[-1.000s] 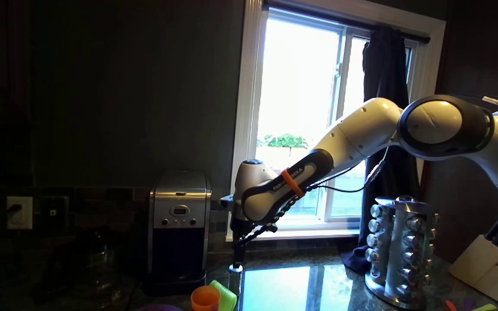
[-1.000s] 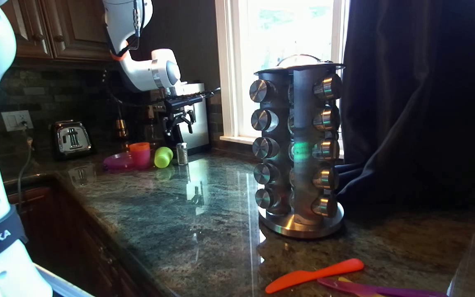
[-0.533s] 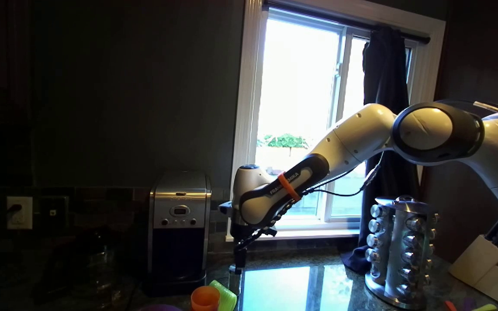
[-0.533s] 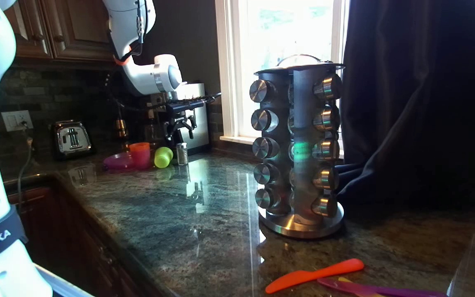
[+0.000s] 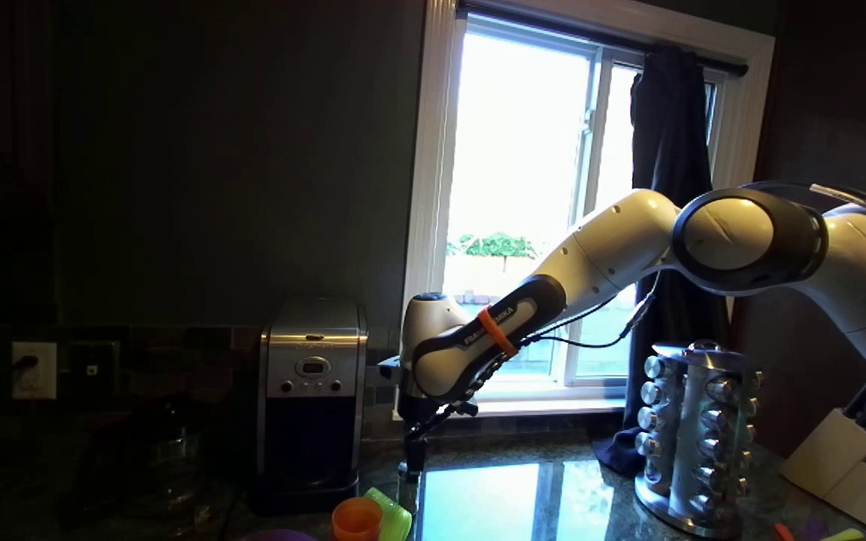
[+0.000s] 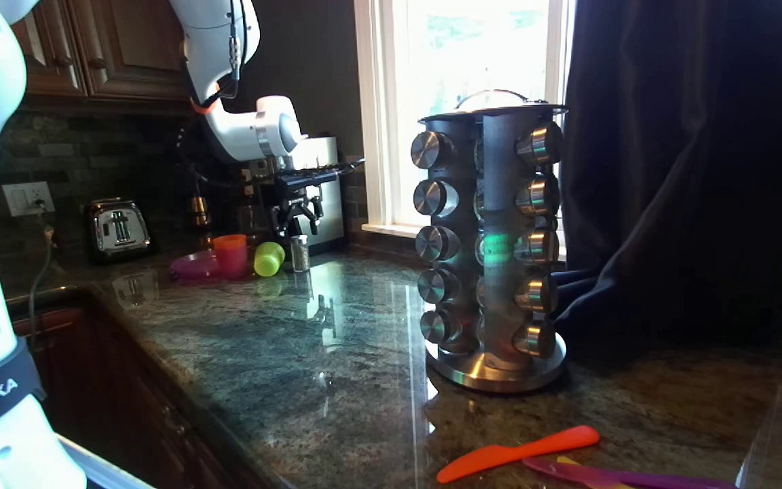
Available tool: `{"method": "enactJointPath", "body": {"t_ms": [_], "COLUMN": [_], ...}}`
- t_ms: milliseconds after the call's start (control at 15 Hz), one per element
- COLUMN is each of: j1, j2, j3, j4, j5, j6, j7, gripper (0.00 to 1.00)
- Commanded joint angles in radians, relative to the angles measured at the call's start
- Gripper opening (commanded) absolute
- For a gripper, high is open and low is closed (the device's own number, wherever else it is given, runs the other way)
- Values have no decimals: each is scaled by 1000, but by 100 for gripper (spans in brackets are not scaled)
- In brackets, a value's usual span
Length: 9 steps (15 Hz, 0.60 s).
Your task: Pick up the spice bottle next to the coffee machine and place it on the spice rack
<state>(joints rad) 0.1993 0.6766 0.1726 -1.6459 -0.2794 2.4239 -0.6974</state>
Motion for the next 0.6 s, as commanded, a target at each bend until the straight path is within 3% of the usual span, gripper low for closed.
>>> {"method": "enactJointPath", "body": {"t_ms": [0, 67, 133, 267, 467, 533], "j1": [-7, -7, -7, -6, -12, -12], "j2": [33, 34, 35, 34, 24, 14], "j3": [15, 16, 16, 17, 28, 27], "j4": [41, 42, 44, 45, 42, 37], "j5": [-5, -4, -3, -3, 7, 7], "j6": [-44, -45, -46, -49, -62, -73], "j7": [-23, -26, -30, -31, -40, -34], "gripper": [86, 79, 62, 45, 25, 25]}}
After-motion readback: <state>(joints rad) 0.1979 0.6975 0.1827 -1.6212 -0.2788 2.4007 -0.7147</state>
